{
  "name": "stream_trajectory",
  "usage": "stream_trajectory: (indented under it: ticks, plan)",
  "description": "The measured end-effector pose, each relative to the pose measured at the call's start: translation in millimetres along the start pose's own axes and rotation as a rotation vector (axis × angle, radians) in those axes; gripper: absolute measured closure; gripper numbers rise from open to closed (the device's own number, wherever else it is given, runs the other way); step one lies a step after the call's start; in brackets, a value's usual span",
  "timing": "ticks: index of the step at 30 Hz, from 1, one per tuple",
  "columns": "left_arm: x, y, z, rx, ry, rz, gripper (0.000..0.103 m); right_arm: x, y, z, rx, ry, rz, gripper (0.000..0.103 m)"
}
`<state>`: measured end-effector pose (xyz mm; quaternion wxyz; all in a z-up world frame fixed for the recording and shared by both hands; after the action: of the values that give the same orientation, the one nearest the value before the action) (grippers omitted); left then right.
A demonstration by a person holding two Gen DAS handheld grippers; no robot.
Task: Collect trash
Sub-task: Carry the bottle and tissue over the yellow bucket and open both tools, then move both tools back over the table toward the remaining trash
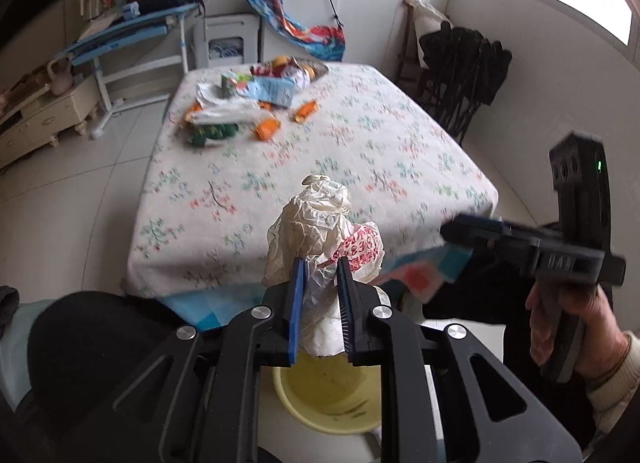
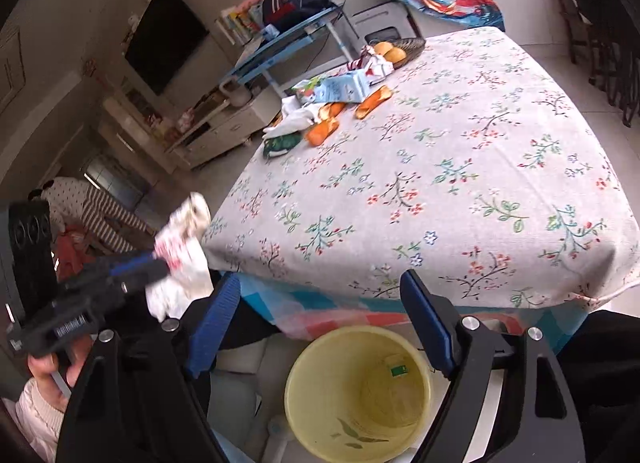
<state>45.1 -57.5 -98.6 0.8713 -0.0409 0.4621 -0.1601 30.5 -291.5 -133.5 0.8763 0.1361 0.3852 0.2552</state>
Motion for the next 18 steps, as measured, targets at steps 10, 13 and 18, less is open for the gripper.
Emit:
stream_trajectory:
  ticks: [10, 13, 18]
  plan:
    - [26, 1, -30, 0.060, 0.094, 0.034, 0.052, -8, -9, 4, 0.032, -0.017, -0.025, 0.022]
    - [14, 7, -19, 0.033, 0.021, 0.055, 0.044, -5, -3, 6, 0.005, -0.016, -0.036, 0.021]
    - [-8, 22, -2, -0.026, -0.153, 0.145, 0.025, -10, 1, 10, -0.049, -0.053, -0.088, 0.021]
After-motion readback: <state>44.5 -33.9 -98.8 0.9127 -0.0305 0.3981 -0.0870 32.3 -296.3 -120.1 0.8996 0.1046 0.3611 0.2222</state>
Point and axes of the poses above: each gripper's, at about its wrist camera, not at the fingertips, and x roughly the way its jaws point, y to its left, z to its top, the point moved 4 cm from there along x, roughly the way its jaws point, and after that the axes turned 11 degrees about -x, right-handed, at the moved point
